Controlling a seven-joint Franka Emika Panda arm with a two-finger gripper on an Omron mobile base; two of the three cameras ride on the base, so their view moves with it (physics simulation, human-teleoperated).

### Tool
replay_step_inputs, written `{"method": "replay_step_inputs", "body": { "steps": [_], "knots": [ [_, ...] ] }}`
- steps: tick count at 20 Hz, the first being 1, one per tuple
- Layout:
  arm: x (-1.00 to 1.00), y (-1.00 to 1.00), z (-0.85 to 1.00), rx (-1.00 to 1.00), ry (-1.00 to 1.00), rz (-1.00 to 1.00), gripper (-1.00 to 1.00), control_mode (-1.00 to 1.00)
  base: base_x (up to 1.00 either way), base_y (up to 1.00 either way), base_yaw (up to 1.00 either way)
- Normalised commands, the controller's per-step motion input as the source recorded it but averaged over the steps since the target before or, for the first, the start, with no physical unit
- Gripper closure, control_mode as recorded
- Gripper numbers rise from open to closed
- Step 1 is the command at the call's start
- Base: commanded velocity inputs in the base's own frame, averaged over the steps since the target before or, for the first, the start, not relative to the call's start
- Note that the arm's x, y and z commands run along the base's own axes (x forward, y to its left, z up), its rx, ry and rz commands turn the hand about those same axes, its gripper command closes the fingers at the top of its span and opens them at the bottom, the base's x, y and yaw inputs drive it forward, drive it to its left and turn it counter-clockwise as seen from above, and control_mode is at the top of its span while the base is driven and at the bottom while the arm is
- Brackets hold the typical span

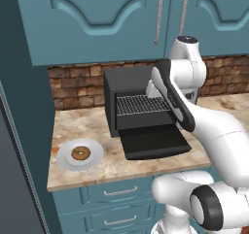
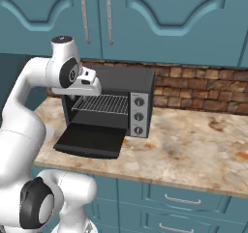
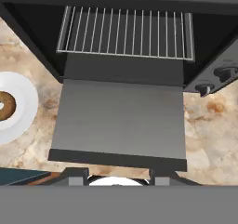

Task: Pick up the bagel from the plate, place it on the toaster oven rack, close the door, and set the timer.

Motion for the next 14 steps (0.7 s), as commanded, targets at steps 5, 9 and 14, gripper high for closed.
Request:
{"method": "replay_step_inputs", "body": {
  "steps": [5,9,14],
  "knots": [
    [-0.3,-0.31,-0.07,0.14,-0.05,0.0,-1.0,-1.0,0.0,0.0,0.0],
    [-0.36,-0.34,-0.04,0.26,-0.22,0.0,-1.0,-1.0,0.0,0.0,0.0],
    [-0.12,-0.18,-0.27,0.27,-0.25,0.0,-1.0,-1.0,0.0,0.0,0.0]
  ]
}}
